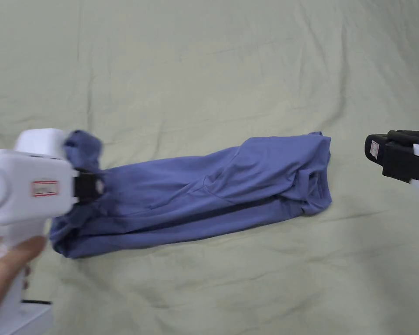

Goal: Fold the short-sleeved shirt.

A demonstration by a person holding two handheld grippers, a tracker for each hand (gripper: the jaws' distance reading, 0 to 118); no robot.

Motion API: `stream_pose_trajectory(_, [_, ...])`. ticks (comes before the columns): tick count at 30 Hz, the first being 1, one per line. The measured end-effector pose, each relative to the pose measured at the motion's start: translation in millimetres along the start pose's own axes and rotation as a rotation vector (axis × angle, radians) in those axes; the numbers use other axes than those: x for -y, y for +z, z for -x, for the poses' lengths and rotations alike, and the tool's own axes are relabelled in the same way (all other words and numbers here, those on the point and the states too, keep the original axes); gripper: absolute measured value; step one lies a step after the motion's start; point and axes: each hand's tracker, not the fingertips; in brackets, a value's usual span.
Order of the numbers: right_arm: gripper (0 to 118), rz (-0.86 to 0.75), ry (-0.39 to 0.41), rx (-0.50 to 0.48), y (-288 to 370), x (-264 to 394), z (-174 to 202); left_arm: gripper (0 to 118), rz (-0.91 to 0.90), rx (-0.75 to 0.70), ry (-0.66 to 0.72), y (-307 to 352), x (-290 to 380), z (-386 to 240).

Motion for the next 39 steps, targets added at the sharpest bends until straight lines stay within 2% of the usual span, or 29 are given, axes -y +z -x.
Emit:
stream_pose_trajectory(6, [2, 0.018, -0.011, 0.023, -0.3, 4.4, -12.3, 8, 0.113, 0.160, 0.062, -67.2, -1.4, -42.0])
stream_pose_trajectory(7, [2, 0.024, -0.012, 0.026, -1.4, 5.5, -13.5, 15, 0.139, 0.165, 0.087, -74.6, -0.7, -44.1])
stream_pose_trajectory(8, [2, 0.030, -0.013, 0.027, -2.8, 6.6, -14.4, 33, 0.150, 0.192, 0.136, -80.4, 1.4, -38.2])
stream_pose_trajectory(9, [2, 0.034, -0.015, 0.027, -4.2, 7.6, -14.9, 66, 0.151, 0.267, 0.188, -80.4, 4.1, -28.2])
stream_pose_trajectory(10, [2, 0.040, -0.017, 0.025, -6.1, 8.4, -15.1, 77, 0.132, 0.366, 0.265, -74.8, 6.8, -19.2])
stream_pose_trajectory(11, [2, 0.044, -0.017, 0.023, -7.9, 9.1, -14.6, 77, 0.120, 0.404, 0.319, -63.7, 7.3, -19.3])
stream_pose_trajectory(13, [2, 0.053, -0.017, 0.018, -11.7, 9.9, -12.9, 77, 0.034, 0.377, 0.337, -28.4, 10.0, -3.4])
stream_pose_trajectory(16, [2, 0.059, -0.016, 0.005, -15.3, 10.6, -10.1, 77, -0.116, 0.247, 0.285, 28.8, 12.4, 17.0])
stream_pose_trajectory(17, [2, 0.061, -0.016, 0.001, -16.6, 10.6, -8.9, 74, -0.148, 0.156, 0.265, 37.3, 13.8, 22.5])
stream_pose_trajectory(18, [2, 0.061, -0.014, -0.001, -17.3, 10.9, -7.3, 45, -0.169, 0.061, 0.232, 42.2, 16.5, 25.0])
stream_pose_trajectory(19, [2, 0.064, -0.010, -0.003, -18.8, 10.8, -5.7, 0, -0.172, -0.034, 0.146, 41.6, 13.1, 23.0])
stream_pose_trajectory(21, [2, 0.073, 0.003, 0.000, -22.3, 10.7, -2.8, 0, -0.089, -0.233, 0.041, 16.4, 9.9, 13.4])
stream_pose_trajectory(22, [2, 0.077, 0.012, 0.005, -24.0, 10.9, -1.7, 0, -0.116, -0.258, 0.024, 3.6, 8.7, 11.7])
stream_pose_trajectory(23, [2, 0.081, 0.017, 0.010, -25.6, 10.7, -1.0, 0, -0.028, -0.157, 0.018, -18.1, 8.9, -0.3])
stream_pose_trajectory(24, [2, 0.086, 0.019, 0.013, -26.8, 10.5, -0.6, 0, -0.006, -0.119, 0.003, -33.5, 10.1, -13.4])
stream_pose_trajectory(27, [2, 0.094, 0.019, 0.013, -27.2, 10.8, -1.3, 0, 0.004, -0.075, -0.028, -65.2, 9.0, -44.2])
stream_pose_trajectory(29, [2, 0.103, 0.023, 0.020, -27.9, 11.5, -2.8, 0, 0.052, 0.002, -0.003, -89.9, 9.5, -64.1])
stream_pose_trajectory(30, [2, 0.105, 0.023, 0.022, -27.9, 12.2, -4.3, 0, 0.066, 0.021, -0.010, -94.0, 9.3, -71.8])
stream_pose_trajectory(33, [2, 0.109, 0.019, 0.031, -25.1, 12.5, -9.4, 0, 0.040, -0.089, -0.067, -101.8, 7.2, -93.3])
stream_pose_trajectory(34, [2, 0.106, 0.017, 0.035, -23.3, 13.0, -11.6, 0, 0.032, -0.077, -0.064, -95.3, 5.2, -94.6])
stream_pose_trajectory(37, [2, 0.100, 0.000, 0.041, -18.9, 12.5, -16.7, 0, 0.000, 0.076, -0.021, -79.9, 0.8, -100.3])
stream_pose_trajectory(39, [2, 0.096, -0.004, 0.049, -15.2, 12.1, -17.9, 0, -0.004, 0.121, -0.054, -69.6, -0.7, -110.3])
